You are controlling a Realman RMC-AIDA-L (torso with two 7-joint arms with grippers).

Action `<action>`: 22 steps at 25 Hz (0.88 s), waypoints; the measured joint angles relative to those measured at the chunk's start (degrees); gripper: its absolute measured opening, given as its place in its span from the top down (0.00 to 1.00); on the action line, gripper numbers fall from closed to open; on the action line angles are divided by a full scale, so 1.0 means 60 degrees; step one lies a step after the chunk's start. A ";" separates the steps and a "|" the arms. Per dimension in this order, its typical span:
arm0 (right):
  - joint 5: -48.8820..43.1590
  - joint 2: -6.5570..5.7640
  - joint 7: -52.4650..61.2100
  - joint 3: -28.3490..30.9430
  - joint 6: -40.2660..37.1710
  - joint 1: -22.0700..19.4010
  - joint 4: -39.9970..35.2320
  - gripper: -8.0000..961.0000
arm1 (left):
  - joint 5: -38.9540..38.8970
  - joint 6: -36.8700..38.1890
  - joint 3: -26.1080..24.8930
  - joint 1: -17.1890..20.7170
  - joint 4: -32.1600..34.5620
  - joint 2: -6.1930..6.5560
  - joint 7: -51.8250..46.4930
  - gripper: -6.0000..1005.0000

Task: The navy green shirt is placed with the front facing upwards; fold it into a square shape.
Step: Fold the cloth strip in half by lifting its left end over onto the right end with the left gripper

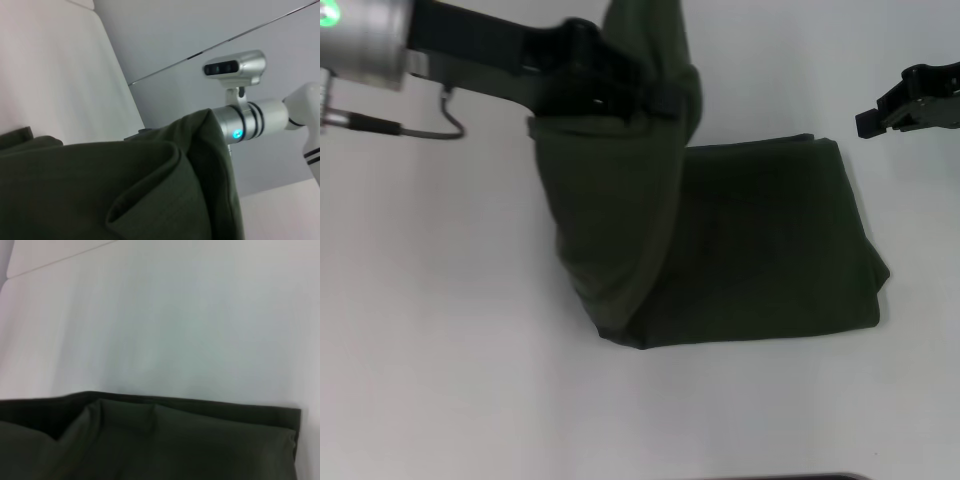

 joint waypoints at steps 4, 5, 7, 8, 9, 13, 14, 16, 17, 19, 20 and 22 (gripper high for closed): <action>-0.0047 -0.0005 0.0068 0.0037 -0.0034 0.0002 -0.0013 0.98 | 0.0063 -0.0783 0.0688 -0.0040 -0.0029 -0.0320 -0.0081 0.88; -0.0096 -0.0005 0.0084 0.0043 -0.0035 0.0011 -0.0019 0.98 | 0.0094 -0.1000 0.1008 -0.0046 -0.0110 -0.0403 -0.0170 0.88; -0.0231 -0.0006 0.0102 0.0087 -0.0037 0.0035 -0.0026 0.97 | 0.0131 -0.1342 0.1528 -0.0096 -0.0204 -0.0466 -0.0360 0.88; -0.0291 0.0002 0.0109 0.0116 -0.0037 0.0047 -0.0026 0.97 | 0.0141 -0.1515 0.1771 -0.0137 -0.0232 -0.0478 -0.0479 0.88; -0.0331 0.0013 0.0113 0.0133 -0.0036 0.0056 -0.0027 0.97 | 0.0166 -0.1699 0.1999 -0.0187 -0.0262 -0.0500 -0.0617 0.88; -0.0377 0.0045 0.0118 0.0147 0.0005 0.0058 -0.0031 0.97 | 0.0344 -0.2318 0.2917 -0.0376 -0.0567 -0.0571 -0.1218 0.88; -0.0382 0.0046 0.0119 0.0147 0.0020 0.0053 -0.0031 0.97 | 0.0438 -0.2448 0.3177 -0.0476 -0.0625 -0.0581 -0.1383 0.88; -0.0411 0.0043 0.0120 0.0148 0.0036 0.0041 -0.0031 0.97 | 0.0624 -0.2631 0.3567 -0.0735 -0.0639 -0.0600 -0.1616 0.88; -0.0448 0.0039 0.0122 0.0154 0.0043 0.0033 -0.0031 0.97 | 0.0648 -0.2662 0.3633 -0.0807 -0.0630 -0.0607 -0.1652 0.88; -0.0588 0.0038 0.0175 0.0190 0.0073 0.0013 -0.0058 0.97 | 0.0669 -0.2769 0.3856 -0.1037 -0.0603 -0.0645 -0.1735 0.88; -0.0694 0.0038 0.0236 0.0217 0.0112 -0.0002 -0.0101 0.97 | 0.0669 -0.2814 0.3916 -0.1092 -0.0592 -0.0651 -0.1766 0.88; -0.0841 0.0046 0.0346 0.0251 0.0190 -0.0032 -0.0210 0.96 | 0.0654 -0.2957 0.4077 -0.1254 -0.0534 -0.0659 -0.1843 0.88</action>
